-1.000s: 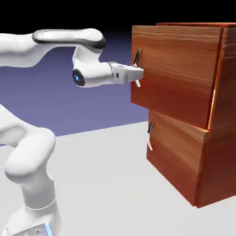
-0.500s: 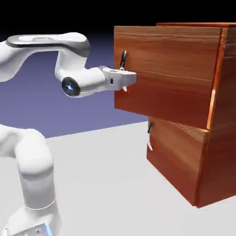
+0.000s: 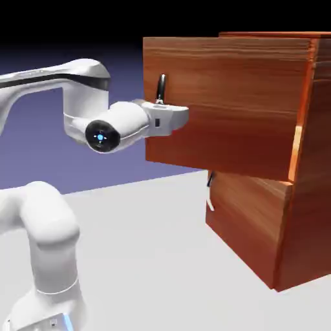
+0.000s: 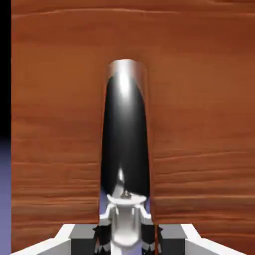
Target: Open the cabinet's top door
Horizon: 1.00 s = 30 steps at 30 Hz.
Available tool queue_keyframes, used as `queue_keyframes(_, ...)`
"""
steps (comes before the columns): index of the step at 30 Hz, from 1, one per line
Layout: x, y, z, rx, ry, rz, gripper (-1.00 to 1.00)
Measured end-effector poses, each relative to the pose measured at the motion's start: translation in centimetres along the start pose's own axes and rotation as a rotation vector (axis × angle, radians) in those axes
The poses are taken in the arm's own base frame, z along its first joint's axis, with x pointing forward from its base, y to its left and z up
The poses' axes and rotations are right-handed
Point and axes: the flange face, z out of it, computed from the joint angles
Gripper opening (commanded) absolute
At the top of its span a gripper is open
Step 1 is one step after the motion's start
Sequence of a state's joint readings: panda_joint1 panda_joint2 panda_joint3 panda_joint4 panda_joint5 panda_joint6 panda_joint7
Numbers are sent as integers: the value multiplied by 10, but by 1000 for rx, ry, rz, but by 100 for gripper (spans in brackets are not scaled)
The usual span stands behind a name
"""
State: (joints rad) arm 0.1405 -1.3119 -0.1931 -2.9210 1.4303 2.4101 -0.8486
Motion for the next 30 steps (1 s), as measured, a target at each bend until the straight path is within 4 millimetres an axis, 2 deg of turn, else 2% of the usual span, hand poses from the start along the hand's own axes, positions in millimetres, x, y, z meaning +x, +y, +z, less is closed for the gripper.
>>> queue_keyframes(13,37,38,-90,196,-195,0,-100)
queue_keyframes(22,84,84,-155,369,-368,1,-100)
queue_keyframes(30,124,123,-192,490,-503,-3,-100)
